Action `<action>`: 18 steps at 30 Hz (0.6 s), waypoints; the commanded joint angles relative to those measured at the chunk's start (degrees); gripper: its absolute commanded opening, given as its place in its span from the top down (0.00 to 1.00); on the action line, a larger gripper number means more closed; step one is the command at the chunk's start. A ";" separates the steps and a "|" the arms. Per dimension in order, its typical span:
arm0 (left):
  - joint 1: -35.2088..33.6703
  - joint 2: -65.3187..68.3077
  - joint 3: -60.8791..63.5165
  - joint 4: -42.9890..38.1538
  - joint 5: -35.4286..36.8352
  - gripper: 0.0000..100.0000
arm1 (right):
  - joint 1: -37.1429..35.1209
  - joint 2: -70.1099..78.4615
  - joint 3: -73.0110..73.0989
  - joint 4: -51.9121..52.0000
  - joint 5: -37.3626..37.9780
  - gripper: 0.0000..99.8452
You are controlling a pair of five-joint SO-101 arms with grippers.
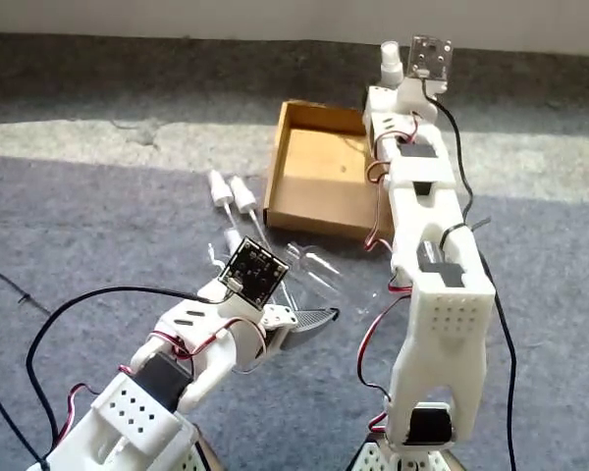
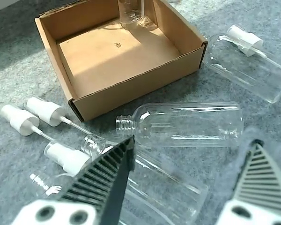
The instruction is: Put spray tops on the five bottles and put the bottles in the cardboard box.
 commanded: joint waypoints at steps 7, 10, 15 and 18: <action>0.84 -0.22 -0.57 -1.05 0.18 0.66 | 2.33 -1.54 -3.21 -5.05 -2.55 1.00; 0.75 -0.22 -0.57 -1.05 0.18 0.66 | 2.24 -1.54 -3.12 -6.11 -2.46 1.00; 0.75 -0.22 -0.48 -1.14 0.09 0.66 | 2.33 -1.54 -3.12 -6.46 0.26 1.00; 0.75 -0.22 -0.48 -1.14 0.09 0.66 | 2.15 -1.19 -3.12 -6.55 1.41 1.00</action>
